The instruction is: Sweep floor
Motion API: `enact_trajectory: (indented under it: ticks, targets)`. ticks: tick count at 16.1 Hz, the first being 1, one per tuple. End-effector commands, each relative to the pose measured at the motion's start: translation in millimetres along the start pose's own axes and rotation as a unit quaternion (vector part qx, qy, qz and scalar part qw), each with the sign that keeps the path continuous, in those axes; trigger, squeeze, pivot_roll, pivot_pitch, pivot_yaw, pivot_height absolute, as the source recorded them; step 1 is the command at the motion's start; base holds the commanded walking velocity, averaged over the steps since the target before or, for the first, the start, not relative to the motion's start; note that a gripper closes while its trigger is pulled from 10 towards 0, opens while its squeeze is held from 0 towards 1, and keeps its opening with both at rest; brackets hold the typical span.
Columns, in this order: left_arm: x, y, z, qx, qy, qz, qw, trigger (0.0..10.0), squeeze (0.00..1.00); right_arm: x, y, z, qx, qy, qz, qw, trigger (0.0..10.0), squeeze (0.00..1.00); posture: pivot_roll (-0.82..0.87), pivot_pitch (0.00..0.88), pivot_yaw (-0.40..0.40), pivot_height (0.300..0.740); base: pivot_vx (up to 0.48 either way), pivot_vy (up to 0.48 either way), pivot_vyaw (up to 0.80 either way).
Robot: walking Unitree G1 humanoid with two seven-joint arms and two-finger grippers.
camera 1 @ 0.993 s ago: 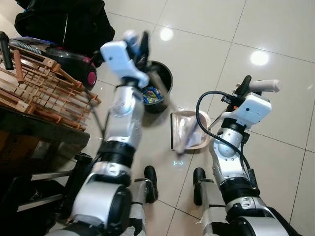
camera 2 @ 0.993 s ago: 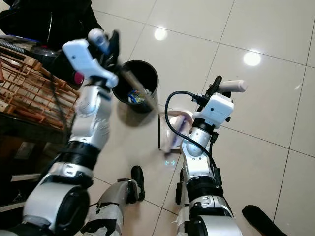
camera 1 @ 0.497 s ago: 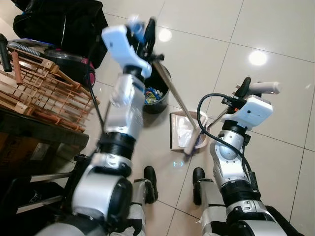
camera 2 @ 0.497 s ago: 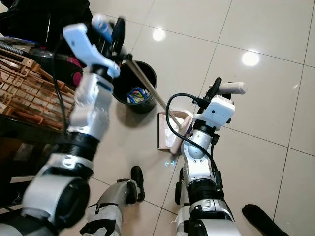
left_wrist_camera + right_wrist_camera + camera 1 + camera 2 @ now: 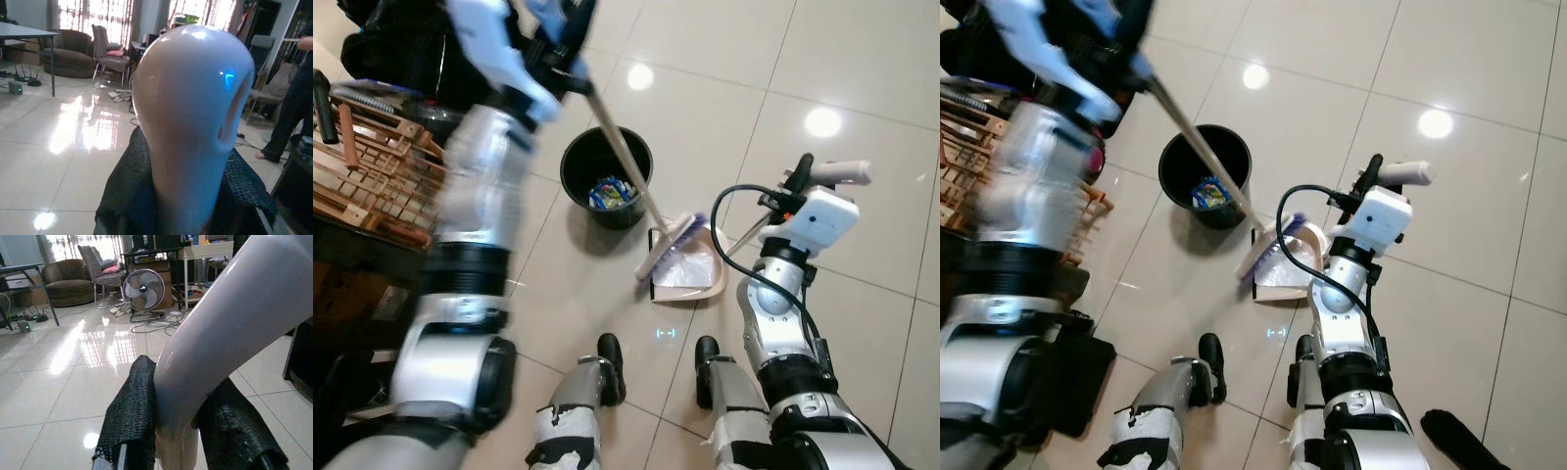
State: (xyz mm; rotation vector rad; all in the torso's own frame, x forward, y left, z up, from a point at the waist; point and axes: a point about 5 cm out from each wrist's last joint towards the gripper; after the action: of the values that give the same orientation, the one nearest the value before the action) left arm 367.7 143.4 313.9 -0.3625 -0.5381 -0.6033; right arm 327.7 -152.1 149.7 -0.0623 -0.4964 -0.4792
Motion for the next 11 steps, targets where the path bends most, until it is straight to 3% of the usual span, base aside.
enact_trajectory:
  ticks: [1,3,6,11]
  targets:
    - [-8.7,4.2,16.5,-0.002,-0.009,-0.012,1.0,10.0,0.0,-21.4,-8.1,-24.3,-0.016,0.069,0.0,0.997,10.0,0.0,0.1,0.374,0.085,0.74,0.0,0.0,0.0]
    - [-17.1,12.2,25.6,0.012,0.0,-0.01,1.0,10.0,0.0,-21.6,-14.2,-27.0,-0.019,0.075,-0.003,0.997,10.0,0.0,0.09,0.372,0.076,0.74,0.0,0.0,0.0]
    - [-57.3,31.1,33.0,0.056,0.048,0.011,0.997,10.0,0.0,-15.6,-31.3,-23.9,-0.007,0.071,-0.041,0.997,10.0,0.0,0.08,0.354,0.062,0.74,0.0,0.0,0.0]
    - [-102.3,41.5,35.3,0.105,0.101,0.045,0.988,10.0,0.0,-13.4,-44.0,-7.3,0.012,0.046,-0.027,0.999,10.0,0.0,0.08,0.311,0.045,0.74,0.0,0.0,0.0]
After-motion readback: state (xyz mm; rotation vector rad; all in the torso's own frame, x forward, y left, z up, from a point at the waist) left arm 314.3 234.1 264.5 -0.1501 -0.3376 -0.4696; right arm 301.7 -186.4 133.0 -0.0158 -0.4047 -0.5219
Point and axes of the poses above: a point about 5 cm out from each wrist's last joint towards the gripper, its own x axis pointing out of the wrist towards the gripper, its own z axis along the axis of the wrist's last joint, y = z × x, and after that the axes turned 10 degrees about -x, right-handed
